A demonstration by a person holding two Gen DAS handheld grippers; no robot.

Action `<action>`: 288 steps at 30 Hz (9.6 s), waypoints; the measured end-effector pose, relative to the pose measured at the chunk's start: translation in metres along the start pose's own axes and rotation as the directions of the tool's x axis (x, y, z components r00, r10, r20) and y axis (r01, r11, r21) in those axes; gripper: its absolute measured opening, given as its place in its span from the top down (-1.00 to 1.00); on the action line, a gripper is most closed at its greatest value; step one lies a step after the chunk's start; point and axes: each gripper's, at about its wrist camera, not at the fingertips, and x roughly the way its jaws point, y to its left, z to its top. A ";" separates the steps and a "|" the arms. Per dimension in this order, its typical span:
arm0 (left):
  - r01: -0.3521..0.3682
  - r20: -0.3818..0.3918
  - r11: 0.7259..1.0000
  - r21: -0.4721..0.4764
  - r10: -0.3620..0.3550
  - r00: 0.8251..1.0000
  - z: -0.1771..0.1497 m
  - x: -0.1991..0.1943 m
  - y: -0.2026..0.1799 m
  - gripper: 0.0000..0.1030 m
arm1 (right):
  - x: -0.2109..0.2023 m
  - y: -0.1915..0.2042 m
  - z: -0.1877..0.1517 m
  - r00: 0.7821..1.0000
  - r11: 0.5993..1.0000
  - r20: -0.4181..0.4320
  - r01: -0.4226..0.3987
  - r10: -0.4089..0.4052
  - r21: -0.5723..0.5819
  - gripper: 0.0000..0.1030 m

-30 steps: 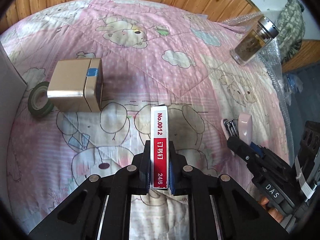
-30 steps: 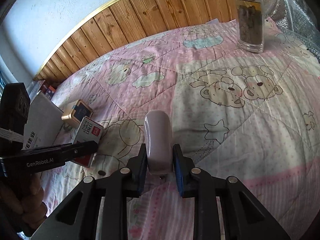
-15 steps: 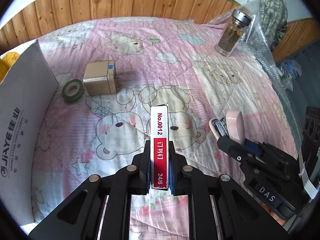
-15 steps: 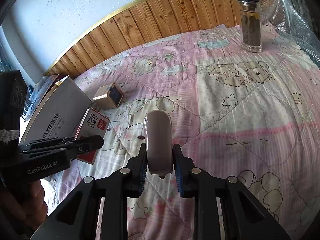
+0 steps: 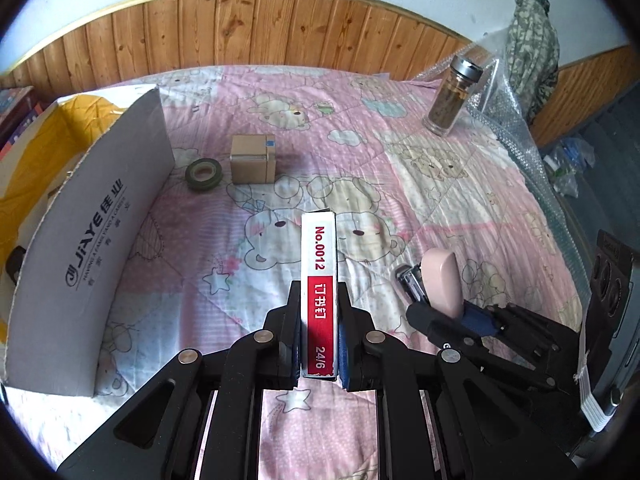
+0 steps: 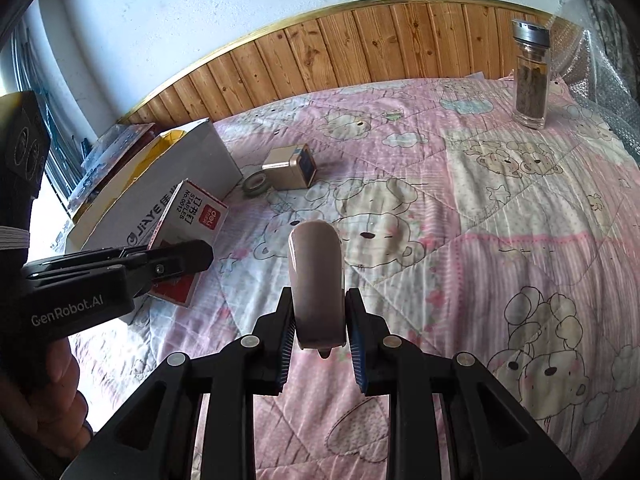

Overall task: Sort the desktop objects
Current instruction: 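Lift the stapler and staple box and carry both toward the cardboard box, then lower the staple box with the left tool while the right tool lowers the pink stapler, then open both tools over the box, dropping the staple box and stapler inside, then withdraw both open tools from the box toward the tape roll and cube box, then grasp the green tape roll with the left tool while the right tool grasps the gold cube box, then lift the tape roll and cube box and carry both over the cardboard box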

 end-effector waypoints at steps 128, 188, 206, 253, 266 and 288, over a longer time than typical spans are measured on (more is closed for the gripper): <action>0.002 -0.225 0.766 -0.643 -0.192 0.955 0.045 0.011 0.310 0.72 | 0.283 0.333 0.202 0.881 0.663 -0.432 -0.207 -0.194 -0.719 0.49; -0.252 0.045 0.949 -0.190 0.265 0.963 0.022 -0.107 0.149 0.22 | 0.024 0.170 0.125 0.951 0.864 -0.020 -0.290 0.309 -0.411 0.03; -0.101 -0.042 0.993 -0.060 0.099 0.994 0.045 -0.007 0.083 0.11 | 0.076 0.052 0.095 0.992 0.986 -0.013 -0.127 0.127 -0.111 0.03; -0.101 -0.123 0.980 -0.174 0.080 0.989 0.086 0.145 0.144 0.43 | 0.204 0.035 0.154 0.997 0.998 -0.072 -0.008 0.003 -0.060 -0.49; -0.157 -0.106 0.987 -0.028 0.153 0.982 0.090 0.163 0.109 -0.15 | 0.167 -0.015 0.127 0.990 0.994 -0.095 0.104 -0.106 -0.024 0.00; -0.219 -0.080 0.974 -0.048 0.215 0.973 0.036 0.072 0.085 0.05 | 0.087 0.013 0.067 0.994 0.995 -0.046 0.095 -0.096 -0.033 0.00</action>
